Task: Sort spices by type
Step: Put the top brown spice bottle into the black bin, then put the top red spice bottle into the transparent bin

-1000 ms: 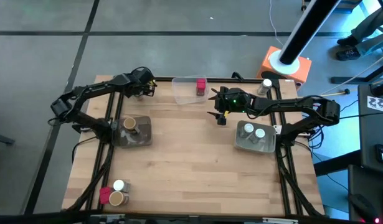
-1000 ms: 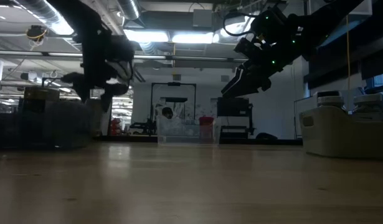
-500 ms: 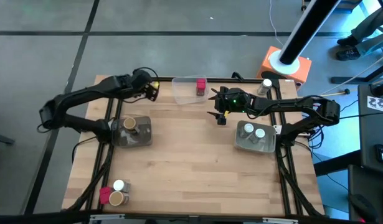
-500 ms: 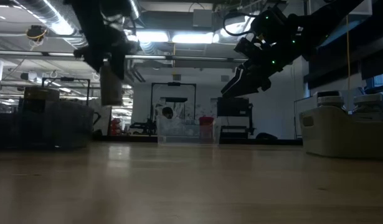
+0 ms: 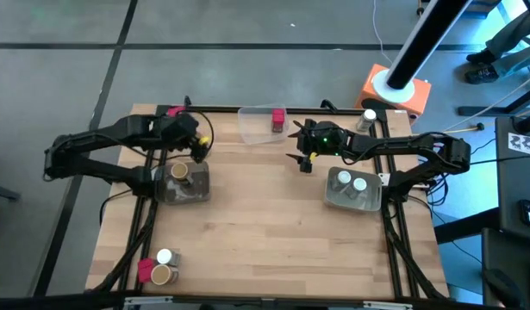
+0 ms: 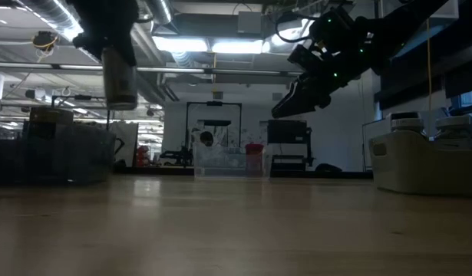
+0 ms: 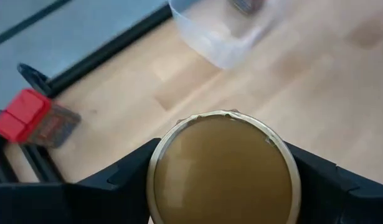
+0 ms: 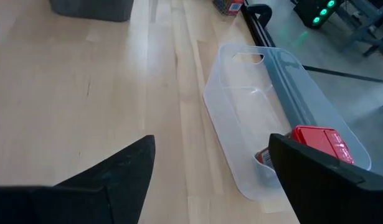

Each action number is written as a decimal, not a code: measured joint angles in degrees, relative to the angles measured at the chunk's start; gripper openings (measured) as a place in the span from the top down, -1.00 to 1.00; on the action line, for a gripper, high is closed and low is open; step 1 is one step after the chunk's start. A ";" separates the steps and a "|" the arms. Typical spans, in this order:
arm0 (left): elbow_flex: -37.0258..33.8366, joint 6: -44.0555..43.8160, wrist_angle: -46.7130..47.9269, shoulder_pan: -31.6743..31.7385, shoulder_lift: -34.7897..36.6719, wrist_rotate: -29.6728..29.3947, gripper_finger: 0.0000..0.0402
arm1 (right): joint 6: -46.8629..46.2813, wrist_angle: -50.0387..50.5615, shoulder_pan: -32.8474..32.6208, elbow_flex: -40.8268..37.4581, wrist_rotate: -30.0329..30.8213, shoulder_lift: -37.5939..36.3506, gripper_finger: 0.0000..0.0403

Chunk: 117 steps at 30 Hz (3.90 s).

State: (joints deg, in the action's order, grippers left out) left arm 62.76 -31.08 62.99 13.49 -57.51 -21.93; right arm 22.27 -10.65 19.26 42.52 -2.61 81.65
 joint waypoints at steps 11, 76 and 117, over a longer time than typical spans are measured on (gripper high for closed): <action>0.02 -5.50 5.35 -9.93 0.27 2.01 -0.33 | -4.81 -0.42 -0.01 0.00 0.00 0.00 -0.56; -21.18 -16.95 -2.11 -14.26 0.03 -0.97 -0.43 | -5.50 -0.35 -0.12 0.00 0.00 0.00 -0.56; -8.31 -13.50 0.43 5.26 -0.15 -13.28 -0.67 | -0.15 -2.50 -0.12 0.00 -2.14 -0.02 -0.56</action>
State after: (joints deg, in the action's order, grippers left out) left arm 54.46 -44.58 63.42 18.75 -57.66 -35.22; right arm 22.12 -13.15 19.14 42.52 -4.75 81.62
